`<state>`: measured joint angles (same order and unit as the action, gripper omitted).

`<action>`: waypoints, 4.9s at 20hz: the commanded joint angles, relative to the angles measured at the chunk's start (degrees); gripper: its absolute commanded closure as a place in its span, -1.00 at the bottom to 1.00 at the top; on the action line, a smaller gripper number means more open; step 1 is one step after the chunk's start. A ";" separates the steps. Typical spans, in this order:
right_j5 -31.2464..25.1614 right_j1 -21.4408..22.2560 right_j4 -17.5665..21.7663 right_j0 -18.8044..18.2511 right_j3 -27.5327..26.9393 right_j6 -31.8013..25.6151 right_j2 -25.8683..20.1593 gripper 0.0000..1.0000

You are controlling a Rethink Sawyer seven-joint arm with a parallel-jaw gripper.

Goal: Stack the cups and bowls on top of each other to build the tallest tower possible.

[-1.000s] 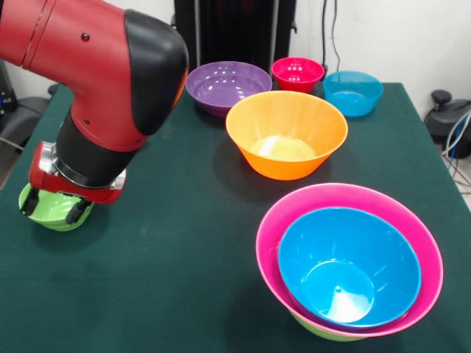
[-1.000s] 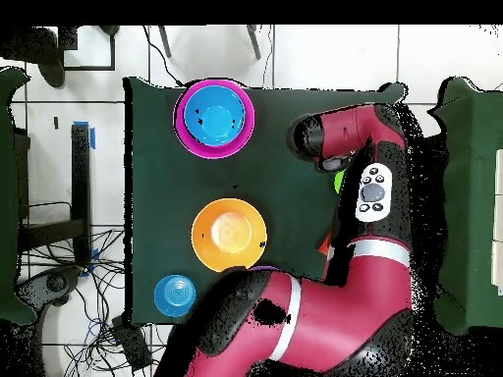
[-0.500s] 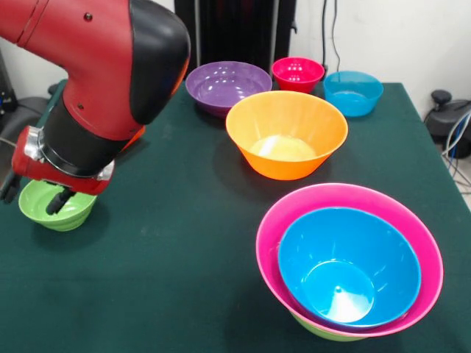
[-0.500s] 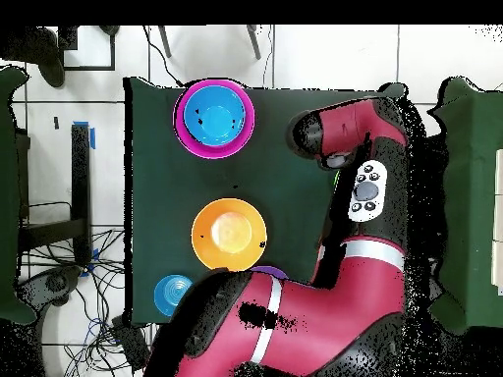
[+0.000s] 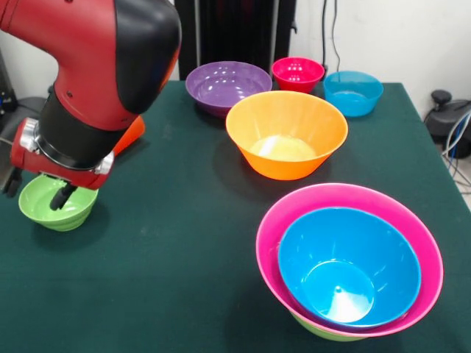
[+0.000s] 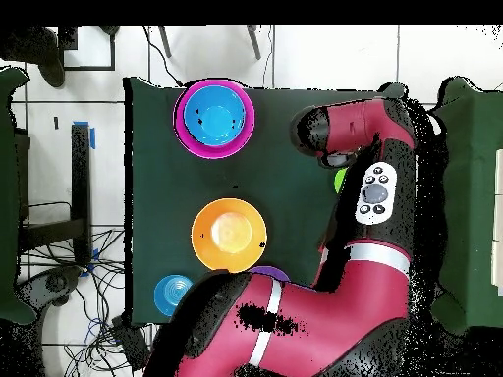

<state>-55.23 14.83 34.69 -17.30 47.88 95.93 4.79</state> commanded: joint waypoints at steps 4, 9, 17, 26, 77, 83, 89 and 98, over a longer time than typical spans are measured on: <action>-2.56 1.90 -8.75 1.68 9.41 14.04 -1.51 -1.00; -1.77 1.79 -12.64 1.95 11.49 15.83 -1.07 -1.00; 0.62 0.66 -14.89 2.73 12.72 18.00 0.65 -1.00; 7.48 -0.50 -15.05 3.94 16.78 22.16 1.93 -1.00; 19.06 -5.74 -10.85 3.81 11.59 10.70 7.37 1.00; 12.85 1.71 -13.72 2.65 17.60 3.62 3.57 1.00; 1.59 10.65 -17.51 -2.55 22.80 -8.90 -5.53 1.00; -3.42 13.37 -15.66 -8.84 21.88 -19.57 -15.72 1.00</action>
<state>-52.30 25.71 18.93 -24.83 67.09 101.46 1.81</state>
